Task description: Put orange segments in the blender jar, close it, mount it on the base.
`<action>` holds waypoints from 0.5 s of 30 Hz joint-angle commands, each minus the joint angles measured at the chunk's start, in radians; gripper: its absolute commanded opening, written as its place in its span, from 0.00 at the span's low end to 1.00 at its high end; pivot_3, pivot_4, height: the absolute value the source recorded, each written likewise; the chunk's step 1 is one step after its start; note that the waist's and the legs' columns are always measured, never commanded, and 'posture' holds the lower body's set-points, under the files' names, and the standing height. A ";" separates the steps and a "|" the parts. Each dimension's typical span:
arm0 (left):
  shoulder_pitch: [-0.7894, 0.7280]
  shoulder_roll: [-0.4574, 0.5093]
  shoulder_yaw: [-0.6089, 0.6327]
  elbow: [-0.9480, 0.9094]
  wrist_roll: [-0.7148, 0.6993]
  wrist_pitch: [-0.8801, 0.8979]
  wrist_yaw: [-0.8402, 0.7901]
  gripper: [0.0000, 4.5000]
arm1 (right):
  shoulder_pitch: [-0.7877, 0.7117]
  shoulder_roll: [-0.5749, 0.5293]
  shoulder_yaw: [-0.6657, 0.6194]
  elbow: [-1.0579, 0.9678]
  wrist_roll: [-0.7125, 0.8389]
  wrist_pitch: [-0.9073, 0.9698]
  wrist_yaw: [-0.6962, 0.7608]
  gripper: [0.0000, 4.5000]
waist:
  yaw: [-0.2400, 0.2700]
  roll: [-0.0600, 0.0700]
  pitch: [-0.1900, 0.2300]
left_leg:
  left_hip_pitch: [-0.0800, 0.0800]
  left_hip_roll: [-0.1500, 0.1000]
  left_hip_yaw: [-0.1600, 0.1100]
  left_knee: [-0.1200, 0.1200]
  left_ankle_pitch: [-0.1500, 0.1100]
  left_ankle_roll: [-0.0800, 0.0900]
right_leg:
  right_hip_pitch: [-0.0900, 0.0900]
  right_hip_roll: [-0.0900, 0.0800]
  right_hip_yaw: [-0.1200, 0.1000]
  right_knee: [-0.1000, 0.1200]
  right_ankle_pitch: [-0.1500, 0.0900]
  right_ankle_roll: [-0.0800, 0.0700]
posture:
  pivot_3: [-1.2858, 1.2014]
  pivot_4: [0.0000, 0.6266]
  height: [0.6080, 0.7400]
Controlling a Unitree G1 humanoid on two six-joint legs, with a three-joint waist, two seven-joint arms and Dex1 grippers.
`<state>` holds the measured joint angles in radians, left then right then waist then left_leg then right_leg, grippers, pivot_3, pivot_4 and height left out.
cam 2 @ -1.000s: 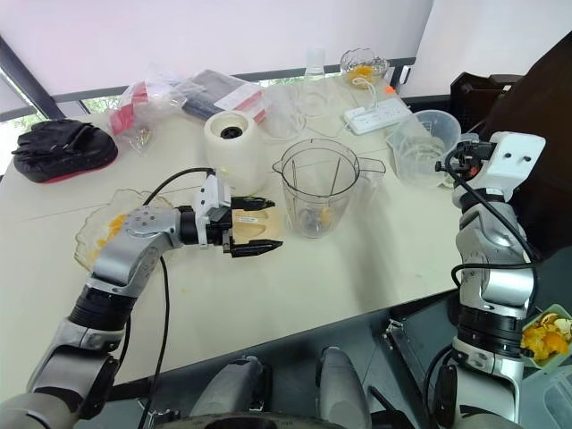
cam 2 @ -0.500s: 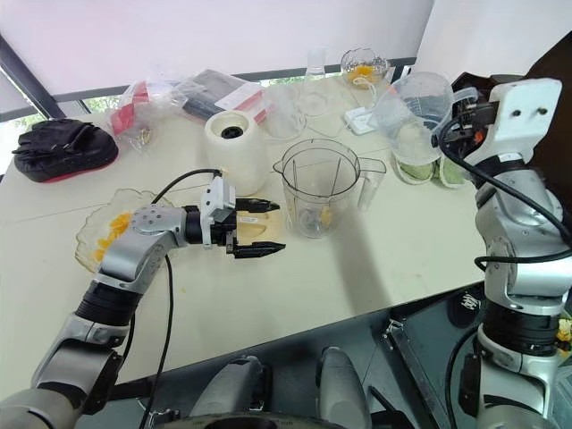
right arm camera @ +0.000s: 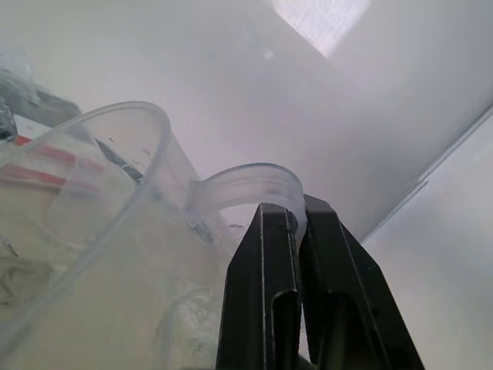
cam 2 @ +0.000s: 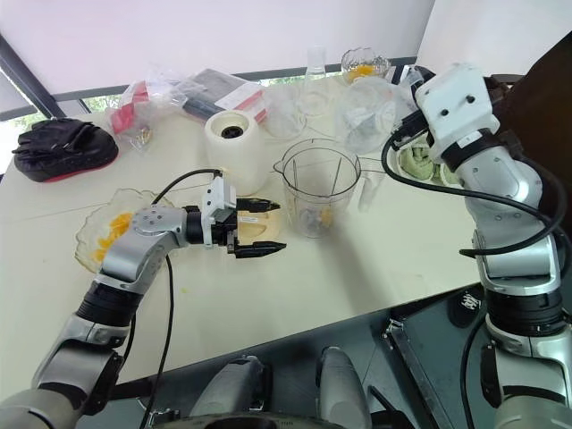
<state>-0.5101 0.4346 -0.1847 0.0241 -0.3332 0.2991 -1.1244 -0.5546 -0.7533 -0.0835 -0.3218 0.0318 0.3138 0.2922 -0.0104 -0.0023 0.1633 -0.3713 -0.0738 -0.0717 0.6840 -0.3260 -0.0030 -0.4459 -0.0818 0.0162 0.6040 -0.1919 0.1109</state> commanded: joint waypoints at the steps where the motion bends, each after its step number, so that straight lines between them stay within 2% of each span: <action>1: 0.004 0.010 0.005 -0.049 -0.002 0.001 0.011 1.00 | -0.037 -0.009 -0.001 -0.006 -0.047 -0.060 0.017 0.00 | 0.001 0.000 0.000 | 0.000 0.000 0.000 0.000 0.000 0.000 | 0.000 0.000 0.000 0.000 0.000 0.000 | 0.52 0.24 1.00; 6: 0.009 0.013 0.005 -0.059 -0.006 0.006 0.020 1.00 | -0.044 -0.018 0.022 0.018 -0.105 -0.120 0.050 0.00 | 0.000 0.000 0.000 | 0.000 0.000 0.000 0.000 0.000 0.000 | 0.000 0.000 0.000 -0.001 0.000 0.000 | 0.52 0.24 1.00; 10: 0.012 0.015 0.006 -0.062 -0.007 0.008 0.023 1.00 | -0.040 0.022 0.000 0.021 -0.088 -0.090 0.049 0.00 | 0.000 0.000 0.000 | -0.001 0.000 0.000 0.000 0.000 0.000 | 0.000 0.000 0.000 -0.001 0.000 0.000 | 0.52 0.24 1.00; 15: 0.011 0.013 0.005 -0.061 -0.007 0.008 0.025 1.00 | -0.029 0.137 -0.116 -0.016 0.034 0.192 0.003 0.00 | 0.003 0.000 0.000 | -0.001 0.000 0.000 0.000 0.000 0.000 | 0.000 0.000 0.000 -0.002 0.000 0.000 | 0.52 0.24 1.00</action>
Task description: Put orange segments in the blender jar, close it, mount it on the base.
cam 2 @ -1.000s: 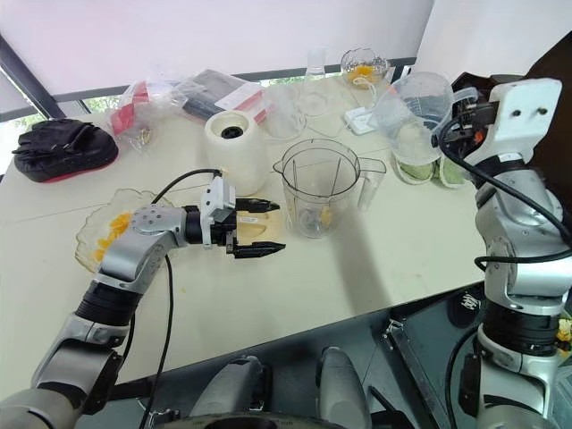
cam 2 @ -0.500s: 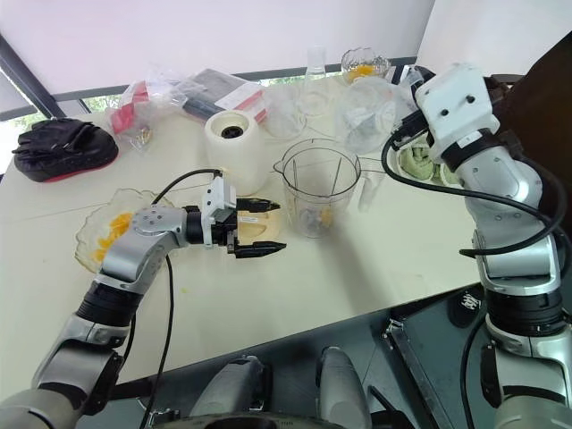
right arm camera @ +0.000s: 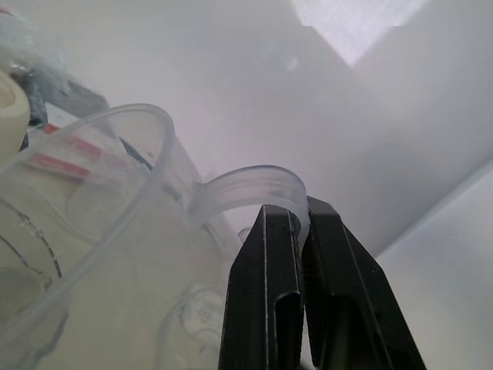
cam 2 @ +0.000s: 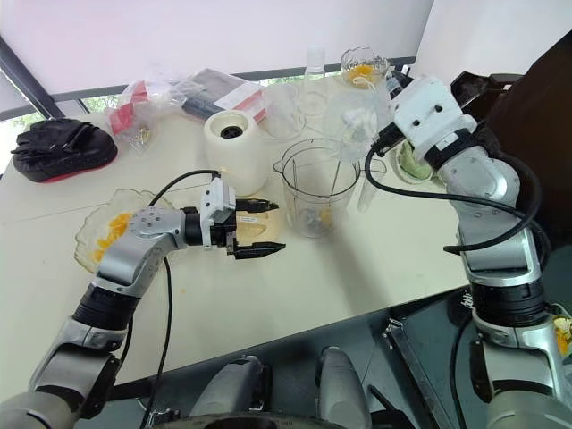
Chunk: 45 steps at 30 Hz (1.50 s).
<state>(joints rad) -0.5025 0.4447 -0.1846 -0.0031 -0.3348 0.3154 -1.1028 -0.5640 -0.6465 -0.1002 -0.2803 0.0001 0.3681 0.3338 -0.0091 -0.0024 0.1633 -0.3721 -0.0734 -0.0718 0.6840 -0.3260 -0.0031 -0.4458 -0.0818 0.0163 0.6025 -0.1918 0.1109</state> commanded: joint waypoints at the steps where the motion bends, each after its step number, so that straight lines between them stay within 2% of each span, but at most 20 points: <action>1: 0.004 0.003 0.005 -0.034 -0.006 -0.009 0.003 1.00 | -0.020 0.048 -0.120 -0.067 0.082 0.187 -0.049 0.00 | 0.003 0.000 0.000 | 0.000 0.000 0.000 0.000 0.000 0.000 | 0.000 0.000 0.000 0.000 0.000 0.000 | 0.52 0.24 1.00; 5: 0.002 0.003 0.002 -0.032 -0.005 -0.010 0.001 1.00 | -0.036 0.133 -0.239 -0.104 0.176 0.408 -0.116 0.00 | 0.003 0.000 0.000 | 0.000 0.000 -0.001 0.000 0.000 0.000 | 0.000 0.000 0.000 0.000 0.000 0.000 | 0.52 0.24 1.00; 10: -0.005 0.002 -0.001 -0.023 -0.002 -0.013 -0.005 1.00 | -0.071 0.216 -0.378 -0.127 0.256 0.571 -0.213 0.00 | -0.001 0.000 0.000 | 0.000 0.000 -0.001 0.000 0.000 0.000 | 0.000 0.000 0.000 0.000 0.000 0.000 | 0.52 0.24 1.00; 19: -0.018 -0.002 -0.005 -0.007 0.001 -0.016 -0.016 1.00 | -0.086 0.317 -0.623 -0.103 0.373 0.627 -0.350 0.00 | 0.000 0.001 0.000 | 0.000 0.000 -0.001 0.000 0.000 0.000 | -0.001 0.000 0.000 0.001 0.000 0.000 | 0.52 0.24 1.00; 24: -0.020 -0.003 -0.005 -0.004 0.002 -0.017 -0.020 1.00 | 0.023 0.356 -0.668 -0.048 0.366 0.496 -0.375 0.00 | -0.003 0.001 0.000 | 0.000 0.000 0.000 0.000 0.000 0.000 | -0.001 0.000 0.000 0.002 0.000 0.000 | 0.52 0.24 1.00; 31: -0.014 0.003 -0.001 -0.011 0.004 -0.015 -0.019 1.00 | 0.134 0.434 -0.661 0.080 0.334 0.272 -0.429 0.00 | -0.005 0.002 0.000 | 0.002 0.000 0.000 0.000 0.000 0.000 | -0.001 0.000 0.001 0.008 0.000 0.000 | 0.52 0.24 1.00; 38: 0.001 0.011 0.002 -0.033 0.001 -0.005 -0.007 1.00 | 0.185 0.487 -0.620 0.215 0.333 0.074 -0.447 0.00 | -0.006 0.003 0.000 | 0.002 0.000 0.001 0.000 0.000 0.000 | -0.001 0.000 0.001 0.008 0.000 0.000 | 0.52 0.24 1.00; 45: 0.020 0.020 0.005 -0.053 0.001 -0.001 0.005 1.00 | 0.200 0.475 -0.581 0.329 0.348 -0.053 -0.427 0.00 | -0.006 0.003 0.000 | 0.002 0.000 0.001 0.000 0.000 0.000 | -0.001 0.000 0.001 0.008 0.000 0.000 | 0.52 0.24 1.00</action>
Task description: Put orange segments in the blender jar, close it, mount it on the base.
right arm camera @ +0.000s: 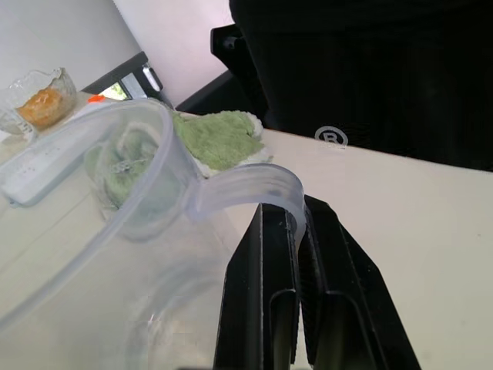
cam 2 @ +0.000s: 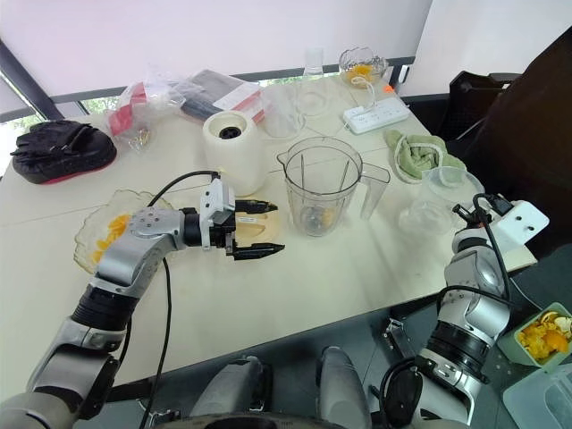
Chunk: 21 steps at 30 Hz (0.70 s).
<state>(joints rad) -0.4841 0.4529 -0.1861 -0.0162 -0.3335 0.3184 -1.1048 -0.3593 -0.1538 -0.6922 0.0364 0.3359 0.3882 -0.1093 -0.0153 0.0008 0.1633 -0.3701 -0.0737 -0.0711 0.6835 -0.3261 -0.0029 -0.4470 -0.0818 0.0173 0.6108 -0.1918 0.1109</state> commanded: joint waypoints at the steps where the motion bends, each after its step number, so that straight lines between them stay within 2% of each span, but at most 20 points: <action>1: 0.004 0.012 0.007 -0.045 -0.001 -0.002 0.009 1.00 | -0.003 -0.022 0.017 0.026 0.011 -0.091 0.021 0.00 | 0.000 0.000 0.000 | 0.000 0.000 0.000 0.000 0.000 0.000 | 0.000 0.000 0.000 0.000 0.000 0.000 | 0.52 0.24 1.00; 8: 0.017 0.013 0.003 -0.060 -0.002 0.002 0.024 1.00 | -0.016 -0.052 0.025 0.179 0.015 -0.207 0.028 0.00 | 0.001 0.000 0.000 | 0.000 0.000 0.000 0.000 0.000 0.000 | 0.000 0.000 0.000 0.000 0.000 0.000 | 0.52 0.24 1.00; 15: 0.025 0.015 0.002 -0.068 -0.001 0.004 0.031 1.00 | -0.023 -0.080 0.037 0.254 0.030 -0.242 0.023 0.00 | 0.000 0.000 0.000 | 0.000 0.000 0.000 0.000 0.000 0.000 | 0.000 0.000 0.000 0.000 0.000 0.000 | 0.52 0.24 1.00; 19: 0.027 0.012 0.001 -0.069 -0.001 0.005 0.036 1.00 | -0.018 -0.091 0.045 0.264 0.041 -0.241 0.021 0.31 | 0.000 0.001 0.000 | 0.000 0.000 0.000 0.000 0.000 0.000 | 0.000 0.000 0.000 0.000 0.000 0.000 | 0.52 0.24 1.00; 21: 0.026 0.011 0.000 -0.067 -0.001 0.004 0.037 1.00 | -0.011 -0.091 0.051 0.253 0.040 -0.238 0.016 0.56 | -0.001 0.001 0.000 | 0.000 0.000 0.000 0.000 0.000 0.000 | 0.000 0.000 0.000 0.000 0.000 0.000 | 0.52 0.24 1.00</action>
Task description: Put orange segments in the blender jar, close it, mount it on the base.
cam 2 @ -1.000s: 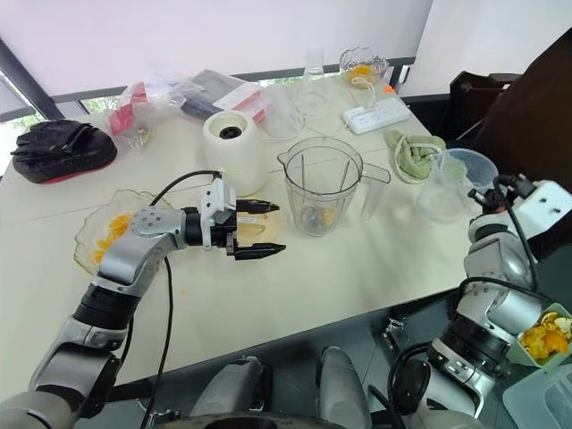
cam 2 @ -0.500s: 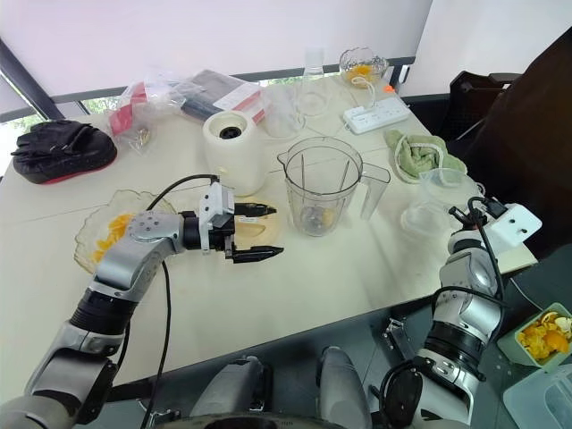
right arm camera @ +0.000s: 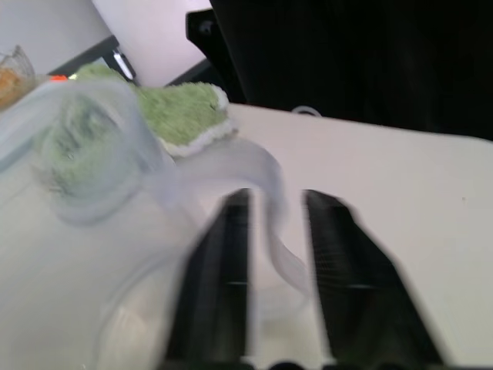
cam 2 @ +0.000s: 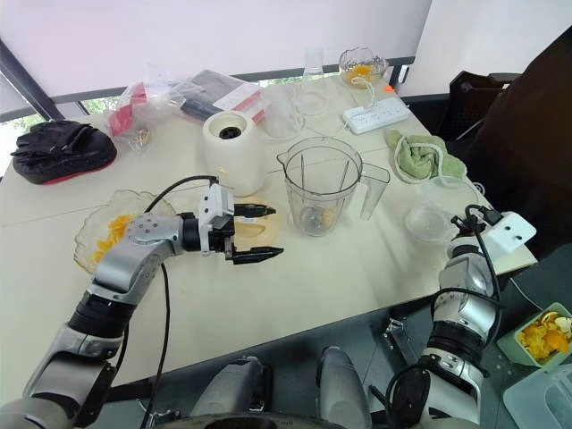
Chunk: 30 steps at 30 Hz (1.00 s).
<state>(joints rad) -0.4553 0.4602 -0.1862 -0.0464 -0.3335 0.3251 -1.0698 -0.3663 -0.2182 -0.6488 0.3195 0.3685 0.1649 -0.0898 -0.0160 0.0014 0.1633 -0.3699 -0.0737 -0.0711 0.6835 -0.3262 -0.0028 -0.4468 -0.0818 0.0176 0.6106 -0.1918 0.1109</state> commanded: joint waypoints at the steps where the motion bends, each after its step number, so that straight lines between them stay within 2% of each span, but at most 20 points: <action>1: -0.003 0.004 0.000 -0.036 -0.001 -0.004 0.003 1.00 | 0.002 -0.024 0.011 -0.042 0.007 -0.012 -0.006 0.66 | 0.000 0.000 0.000 | 0.000 0.000 0.000 0.000 0.000 0.000 | 0.000 0.000 0.000 0.000 0.000 0.000 | 0.52 0.24 1.00; 16: -0.014 0.004 -0.002 -0.011 0.002 -0.014 -0.009 1.00 | 0.179 0.026 0.066 -0.296 0.029 0.091 -0.061 0.66 | 0.003 0.000 0.000 | 0.000 0.000 0.000 0.000 0.000 0.000 | 0.000 0.000 0.000 0.000 0.000 0.000 | 0.52 0.24 1.00; 23: -0.056 0.008 0.001 0.054 0.011 -0.039 -0.042 1.00 | 0.313 0.076 0.118 -0.539 0.052 0.200 -0.084 0.66 | 0.003 0.000 0.000 | 0.000 0.000 0.000 0.000 -0.001 0.002 | 0.000 0.000 0.000 0.000 0.000 0.000 | 0.52 0.24 1.00; 30: -0.167 0.016 0.011 0.237 0.033 -0.108 -0.117 1.00 | 0.439 0.073 0.192 -0.883 0.070 0.463 -0.148 0.66 | 0.005 0.001 0.000 | 0.000 0.000 0.000 0.000 -0.002 0.004 | 0.000 0.000 0.000 0.000 -0.001 0.001 | 0.52 0.24 1.00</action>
<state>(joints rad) -0.5930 0.4690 -0.1887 0.1700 -0.3043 0.2525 -1.1645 0.0549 -0.1368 -0.4769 -0.4632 0.4291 0.5867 -0.2252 -0.0109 0.0020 0.1630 -0.3694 -0.0741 -0.0714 0.6837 -0.3285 0.0014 -0.4466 -0.0814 0.0178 0.6102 -0.1925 0.1115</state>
